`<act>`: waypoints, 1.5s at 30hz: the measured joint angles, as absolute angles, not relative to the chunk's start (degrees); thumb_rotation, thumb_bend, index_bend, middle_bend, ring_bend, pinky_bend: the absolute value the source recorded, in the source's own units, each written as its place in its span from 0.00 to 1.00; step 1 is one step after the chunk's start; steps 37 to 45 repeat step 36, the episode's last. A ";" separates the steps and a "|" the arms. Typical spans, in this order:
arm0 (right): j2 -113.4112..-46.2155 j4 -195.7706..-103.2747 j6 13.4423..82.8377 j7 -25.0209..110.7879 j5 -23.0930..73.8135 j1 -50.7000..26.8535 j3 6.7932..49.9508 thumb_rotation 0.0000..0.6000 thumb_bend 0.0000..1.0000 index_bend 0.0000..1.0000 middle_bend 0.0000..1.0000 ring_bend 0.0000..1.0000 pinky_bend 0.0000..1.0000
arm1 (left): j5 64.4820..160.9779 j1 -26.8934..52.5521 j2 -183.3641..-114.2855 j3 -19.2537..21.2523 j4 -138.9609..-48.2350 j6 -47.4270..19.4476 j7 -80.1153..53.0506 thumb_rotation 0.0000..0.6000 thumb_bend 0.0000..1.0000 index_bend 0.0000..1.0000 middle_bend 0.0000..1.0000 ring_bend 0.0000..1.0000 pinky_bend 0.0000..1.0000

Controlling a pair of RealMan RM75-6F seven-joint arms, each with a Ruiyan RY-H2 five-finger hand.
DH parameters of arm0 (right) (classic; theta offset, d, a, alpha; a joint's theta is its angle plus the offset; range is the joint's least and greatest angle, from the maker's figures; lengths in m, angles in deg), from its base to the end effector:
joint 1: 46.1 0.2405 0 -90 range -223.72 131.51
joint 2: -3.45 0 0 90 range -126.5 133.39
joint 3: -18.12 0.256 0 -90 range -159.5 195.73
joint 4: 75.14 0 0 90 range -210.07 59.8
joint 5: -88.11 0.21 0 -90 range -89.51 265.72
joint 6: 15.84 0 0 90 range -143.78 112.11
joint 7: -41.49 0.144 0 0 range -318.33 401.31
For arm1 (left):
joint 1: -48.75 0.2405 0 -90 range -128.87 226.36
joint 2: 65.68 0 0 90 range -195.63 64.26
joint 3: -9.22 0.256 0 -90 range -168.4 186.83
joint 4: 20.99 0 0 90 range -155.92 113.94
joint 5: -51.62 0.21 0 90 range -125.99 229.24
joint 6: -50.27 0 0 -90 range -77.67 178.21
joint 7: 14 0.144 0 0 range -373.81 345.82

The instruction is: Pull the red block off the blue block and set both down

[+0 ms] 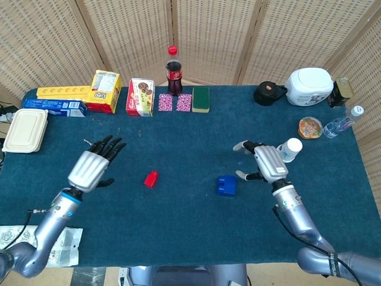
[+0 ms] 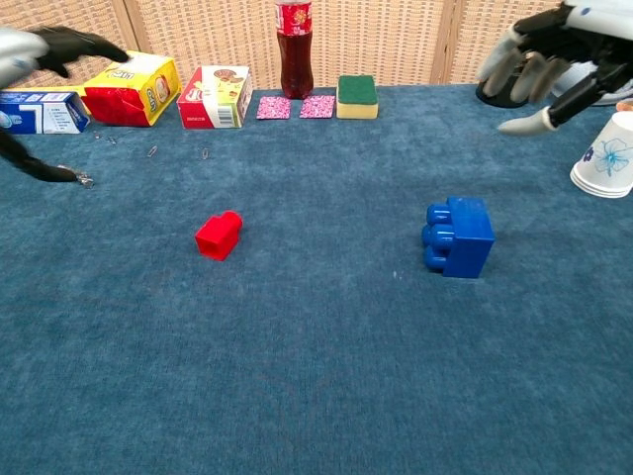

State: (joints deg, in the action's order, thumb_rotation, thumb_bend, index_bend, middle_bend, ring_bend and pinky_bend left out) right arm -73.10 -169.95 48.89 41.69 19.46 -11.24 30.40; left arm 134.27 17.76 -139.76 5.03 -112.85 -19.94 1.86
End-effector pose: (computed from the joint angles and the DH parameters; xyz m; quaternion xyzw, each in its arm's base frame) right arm -0.1690 -0.3333 0.0700 0.6233 -0.4534 0.4901 0.4070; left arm -0.1981 0.2974 0.0740 -0.7377 -0.2686 -0.4008 0.4722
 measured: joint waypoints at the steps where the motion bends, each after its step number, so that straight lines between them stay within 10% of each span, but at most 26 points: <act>1: -73.23 -169.54 49.93 40.96 19.14 -11.74 30.25 1.00 0.26 0.36 0.39 0.43 0.38 | 134.59 18.92 -138.44 5.38 -113.26 -21.31 0.69 1.00 0.12 0.11 0.13 0.08 0.22; 22: -69.25 -168.87 64.91 31.02 16.09 -25.14 25.07 1.00 0.27 0.41 0.42 0.44 0.38 | 134.65 39.06 -132.19 11.42 -105.41 -37.85 -17.03 1.00 0.12 0.14 0.15 0.08 0.22; 45: -66.19 -170.17 69.72 32.13 13.57 -31.90 22.93 1.00 0.27 0.41 0.43 0.45 0.37 | 136.10 42.98 -133.41 11.53 -104.43 -40.03 -17.65 1.00 0.12 0.14 0.15 0.08 0.22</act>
